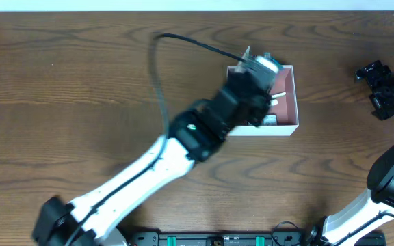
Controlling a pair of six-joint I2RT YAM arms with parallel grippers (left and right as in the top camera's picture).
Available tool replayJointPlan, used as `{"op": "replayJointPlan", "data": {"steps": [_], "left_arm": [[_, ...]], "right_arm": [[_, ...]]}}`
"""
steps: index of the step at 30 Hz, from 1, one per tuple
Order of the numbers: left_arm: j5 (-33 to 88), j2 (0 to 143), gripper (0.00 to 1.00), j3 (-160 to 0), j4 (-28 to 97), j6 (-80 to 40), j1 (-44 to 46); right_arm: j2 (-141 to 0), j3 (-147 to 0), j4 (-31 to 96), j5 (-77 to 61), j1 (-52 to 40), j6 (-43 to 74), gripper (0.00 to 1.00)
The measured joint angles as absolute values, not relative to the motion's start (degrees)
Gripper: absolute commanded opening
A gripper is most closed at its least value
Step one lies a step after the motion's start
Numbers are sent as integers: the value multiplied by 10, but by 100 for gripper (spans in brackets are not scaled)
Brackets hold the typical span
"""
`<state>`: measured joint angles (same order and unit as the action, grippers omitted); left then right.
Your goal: Pack container
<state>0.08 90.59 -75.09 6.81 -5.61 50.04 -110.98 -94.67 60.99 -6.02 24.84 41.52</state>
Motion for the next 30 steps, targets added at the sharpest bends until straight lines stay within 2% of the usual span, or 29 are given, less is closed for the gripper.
{"op": "replayJointPlan", "data": {"steps": [5, 11, 13, 14, 17, 18, 19, 20, 23, 25, 27, 30], "left_arm": [[1, 974, 14, -751, 41, -32, 510], [0, 1040, 14, -751, 20, -25, 508], [0, 1055, 17, -751, 14, -23, 507], [0, 1061, 28, -751, 13, -21, 507], [-2, 1068, 36, -751, 15, -16, 503], [-2, 1069, 43, -751, 14, -13, 501], [-3, 1069, 58, -751, 14, -13, 498], [-4, 1069, 66, -751, 13, -12, 496], [-4, 1069, 77, -751, 15, -14, 491], [-4, 1068, 90, -751, 21, -11, 487], [-4, 1068, 99, -751, 37, -13, 484], [-14, 1052, 98, -750, 90, -14, 477]], "right_arm": [[-1110, -947, 610, -60, 248, 415, 99], [-1110, -947, 610, -60, 248, 415, 99], [-1110, -947, 610, -60, 248, 415, 99], [-1110, -947, 610, -60, 248, 415, 99], [-1110, -947, 610, -60, 248, 415, 99], [-1110, -947, 610, -60, 248, 415, 99], [-1110, -947, 610, -60, 248, 415, 99], [-1110, -947, 610, -60, 248, 415, 99], [-1110, -947, 610, -60, 248, 415, 99], [-1110, -947, 610, -60, 248, 415, 99], [-1110, -947, 610, -60, 248, 415, 99], [-1110, -947, 609, -60, 248, 415, 99]]}}
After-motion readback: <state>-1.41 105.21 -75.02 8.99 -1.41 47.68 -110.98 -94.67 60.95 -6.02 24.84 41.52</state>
